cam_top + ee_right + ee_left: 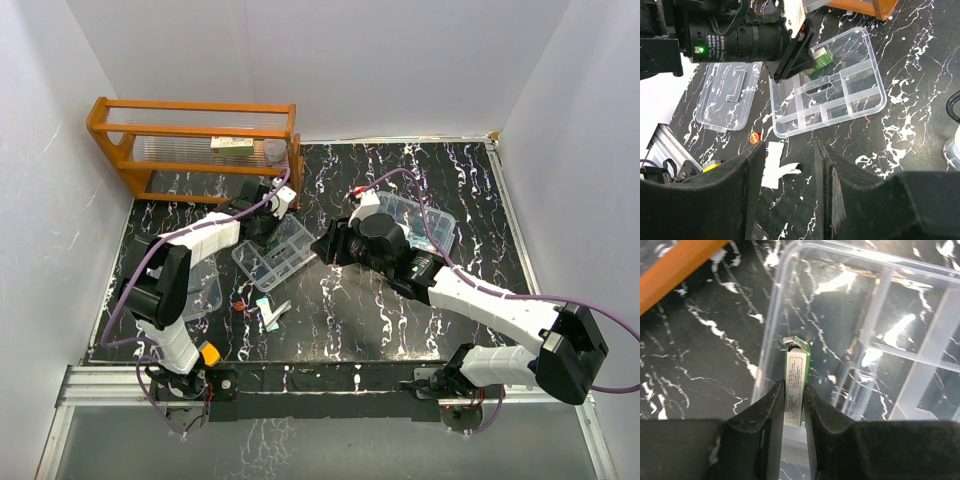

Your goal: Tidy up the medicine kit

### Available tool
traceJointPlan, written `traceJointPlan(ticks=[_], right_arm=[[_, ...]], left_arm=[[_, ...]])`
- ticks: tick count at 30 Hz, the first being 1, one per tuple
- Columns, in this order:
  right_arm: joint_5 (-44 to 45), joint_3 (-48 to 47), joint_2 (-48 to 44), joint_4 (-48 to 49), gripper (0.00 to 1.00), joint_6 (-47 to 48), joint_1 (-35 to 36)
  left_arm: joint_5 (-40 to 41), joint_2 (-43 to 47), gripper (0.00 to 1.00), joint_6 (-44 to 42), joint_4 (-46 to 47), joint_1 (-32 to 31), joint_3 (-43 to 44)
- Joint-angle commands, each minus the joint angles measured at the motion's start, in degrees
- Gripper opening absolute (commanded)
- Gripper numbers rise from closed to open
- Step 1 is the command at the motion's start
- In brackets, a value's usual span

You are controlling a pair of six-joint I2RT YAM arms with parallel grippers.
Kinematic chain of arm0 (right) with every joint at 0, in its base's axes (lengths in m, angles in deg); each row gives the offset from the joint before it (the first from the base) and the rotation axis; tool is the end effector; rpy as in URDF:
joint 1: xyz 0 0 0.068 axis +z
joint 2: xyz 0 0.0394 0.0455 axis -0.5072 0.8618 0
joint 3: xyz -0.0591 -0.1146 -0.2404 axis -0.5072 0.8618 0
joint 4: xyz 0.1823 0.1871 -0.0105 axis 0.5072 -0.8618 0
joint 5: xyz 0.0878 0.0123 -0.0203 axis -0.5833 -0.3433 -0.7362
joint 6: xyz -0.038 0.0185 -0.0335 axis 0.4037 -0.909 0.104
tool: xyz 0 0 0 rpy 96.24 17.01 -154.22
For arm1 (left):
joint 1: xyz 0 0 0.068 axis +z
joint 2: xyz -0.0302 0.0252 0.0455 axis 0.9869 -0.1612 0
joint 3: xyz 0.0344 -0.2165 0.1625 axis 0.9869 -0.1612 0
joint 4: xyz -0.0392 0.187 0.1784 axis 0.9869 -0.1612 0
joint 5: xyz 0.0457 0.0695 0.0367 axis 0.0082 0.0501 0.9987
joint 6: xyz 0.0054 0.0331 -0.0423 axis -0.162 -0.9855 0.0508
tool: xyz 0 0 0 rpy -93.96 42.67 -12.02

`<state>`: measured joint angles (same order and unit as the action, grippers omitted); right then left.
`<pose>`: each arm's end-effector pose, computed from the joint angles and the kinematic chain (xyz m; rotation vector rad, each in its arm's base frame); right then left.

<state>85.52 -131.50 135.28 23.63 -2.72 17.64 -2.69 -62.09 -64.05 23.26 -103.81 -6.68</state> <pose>0.1890 0.2068 0.2916 -0.2136 2.0562 0.8375 0.3394 -0.1466 0.1899 0.8451 2.2649 -0.1083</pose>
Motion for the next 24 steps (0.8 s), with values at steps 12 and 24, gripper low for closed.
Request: traceJointPlan(ticks=[12, 24], right_arm=[[1.0, 1.8, -2.5, 2.8, 0.42, -0.6, 0.1], [2.3, 2.6, -4.3, 2.8, 0.42, -0.8, 0.1]], left_arm=[[27.5, 5.1, 0.26, -1.9, 16.2, -11.7, -9.1], [18.3, 9.3, 0.46, 3.1, 7.2, -12.3, -4.5]])
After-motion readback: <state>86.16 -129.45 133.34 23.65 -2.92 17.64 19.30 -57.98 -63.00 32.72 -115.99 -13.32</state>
